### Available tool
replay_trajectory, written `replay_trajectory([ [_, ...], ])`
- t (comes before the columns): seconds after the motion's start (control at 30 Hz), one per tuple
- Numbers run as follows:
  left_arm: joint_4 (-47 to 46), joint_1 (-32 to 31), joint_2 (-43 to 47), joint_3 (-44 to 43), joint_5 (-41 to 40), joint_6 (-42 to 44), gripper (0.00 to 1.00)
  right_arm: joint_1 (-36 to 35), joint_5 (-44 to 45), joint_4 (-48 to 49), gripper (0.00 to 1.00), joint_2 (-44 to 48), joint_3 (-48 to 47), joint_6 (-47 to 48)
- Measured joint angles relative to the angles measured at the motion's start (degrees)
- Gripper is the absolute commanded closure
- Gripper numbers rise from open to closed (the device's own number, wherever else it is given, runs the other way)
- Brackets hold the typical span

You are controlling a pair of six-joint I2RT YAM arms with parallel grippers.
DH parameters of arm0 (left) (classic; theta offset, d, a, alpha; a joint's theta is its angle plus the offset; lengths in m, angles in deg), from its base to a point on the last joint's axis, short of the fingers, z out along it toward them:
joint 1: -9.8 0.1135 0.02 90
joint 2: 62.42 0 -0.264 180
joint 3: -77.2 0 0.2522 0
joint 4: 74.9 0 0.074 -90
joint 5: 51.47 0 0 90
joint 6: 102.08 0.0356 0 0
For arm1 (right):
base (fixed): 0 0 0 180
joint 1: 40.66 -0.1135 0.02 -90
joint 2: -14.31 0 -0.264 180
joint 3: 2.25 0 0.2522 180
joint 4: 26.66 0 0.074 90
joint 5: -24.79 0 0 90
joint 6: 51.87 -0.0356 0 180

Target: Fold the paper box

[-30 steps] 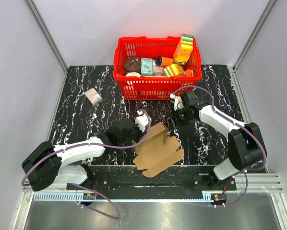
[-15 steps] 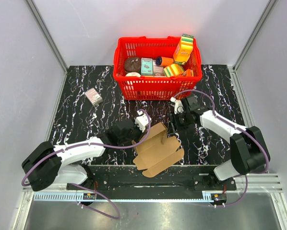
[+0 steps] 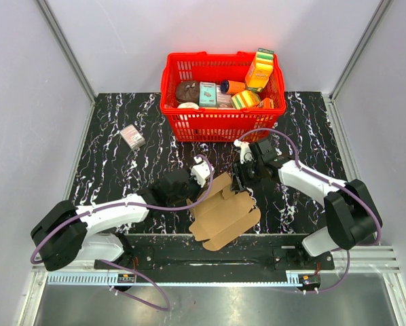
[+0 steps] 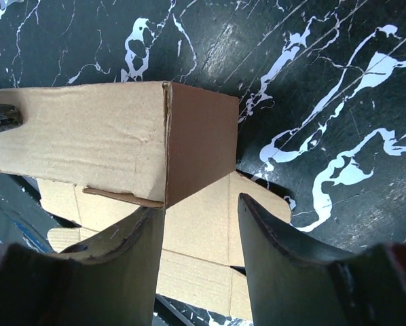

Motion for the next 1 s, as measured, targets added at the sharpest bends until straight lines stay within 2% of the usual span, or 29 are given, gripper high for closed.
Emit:
replay_trajectory([
  [0.37,0.0,0.0,-0.1,0.0,0.0,0.0,1.00,-0.9,1.1,2.3,0.46,0.0,0.0,-0.5],
  [1.0,0.2,0.0,-0.1,0.0,-0.4,0.0,1.00,-3.1,2.4,14.4,0.46,-1.2,4.1,-2.2],
])
